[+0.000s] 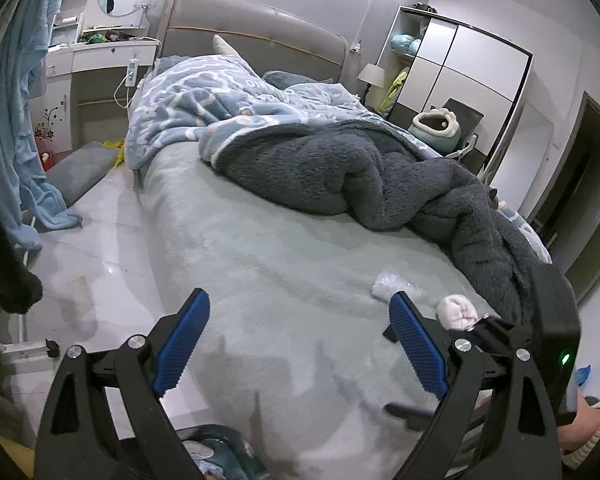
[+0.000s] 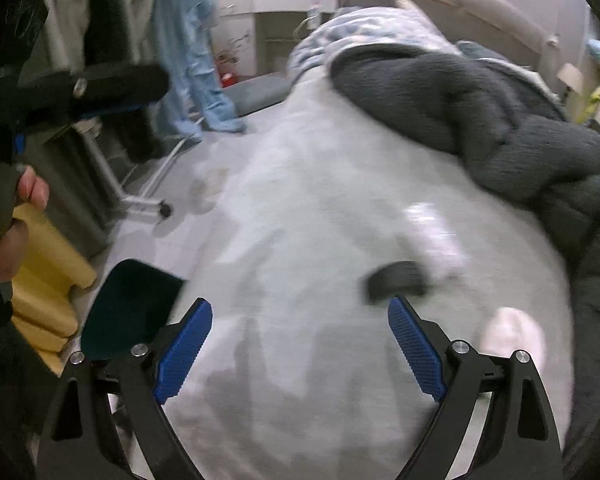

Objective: Collect trash
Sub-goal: 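Move both tools back to the bed toward the black wheel and towel ball, then grasp the black rubber wheel with the left tool while the right tool grasps the white towel ball, then carry the wheel and towel ball over the teal bin with both tools, then open the left tool over the bin while the right tool releases the towel ball, then move both tools back to the bed toward the bubble wrap and curved rubber piece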

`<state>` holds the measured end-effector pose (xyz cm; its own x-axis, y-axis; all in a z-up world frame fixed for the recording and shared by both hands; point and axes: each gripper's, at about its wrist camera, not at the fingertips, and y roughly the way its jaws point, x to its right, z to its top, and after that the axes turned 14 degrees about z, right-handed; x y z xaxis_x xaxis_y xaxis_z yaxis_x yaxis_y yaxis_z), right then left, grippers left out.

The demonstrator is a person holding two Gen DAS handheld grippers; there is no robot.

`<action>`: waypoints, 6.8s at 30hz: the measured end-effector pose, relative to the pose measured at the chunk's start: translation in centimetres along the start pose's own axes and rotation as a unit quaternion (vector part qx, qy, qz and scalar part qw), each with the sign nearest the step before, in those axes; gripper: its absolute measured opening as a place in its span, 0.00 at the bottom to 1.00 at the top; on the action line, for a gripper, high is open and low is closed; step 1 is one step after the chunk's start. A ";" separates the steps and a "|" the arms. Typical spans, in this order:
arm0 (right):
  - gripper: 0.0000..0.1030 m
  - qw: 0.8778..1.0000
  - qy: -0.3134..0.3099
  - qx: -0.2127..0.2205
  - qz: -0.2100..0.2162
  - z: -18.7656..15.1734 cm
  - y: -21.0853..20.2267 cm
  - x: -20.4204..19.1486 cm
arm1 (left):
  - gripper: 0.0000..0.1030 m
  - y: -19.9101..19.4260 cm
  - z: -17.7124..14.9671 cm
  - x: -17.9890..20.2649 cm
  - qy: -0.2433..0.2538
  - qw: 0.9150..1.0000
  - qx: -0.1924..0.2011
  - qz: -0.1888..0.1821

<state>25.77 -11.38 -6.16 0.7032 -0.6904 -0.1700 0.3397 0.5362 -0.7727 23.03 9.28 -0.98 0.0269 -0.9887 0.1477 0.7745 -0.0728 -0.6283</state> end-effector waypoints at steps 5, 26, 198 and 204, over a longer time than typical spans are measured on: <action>0.90 0.999 0.013 0.017 -0.031 -1.2 -1.9 3.2 | 0.90 1.0 0.2 1.9 0.001 1.000 -0.006 -0.005; 0.90 0.992 0.094 0.061 -0.061 -3.2 -4.0 11.9 | 0.87 6.8 -2.6 9.8 0.077 0.995 -0.049 -0.035; 0.97 0.999 0.039 0.034 0.004 -1.4 2.0 -7.6 | 0.97 -10.2 -4.1 -1.8 -0.002 0.991 0.073 0.109; 0.97 0.995 0.063 0.068 -0.038 -2.8 -1.2 -4.7 | 0.97 -9.1 -4.0 1.1 0.009 0.994 0.063 0.094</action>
<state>20.31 -10.13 -6.12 0.5915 -0.7819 -0.1967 0.4758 0.5355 -0.6977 13.45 8.35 1.85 0.1678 -0.9856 0.0222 0.8300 0.1291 -0.5427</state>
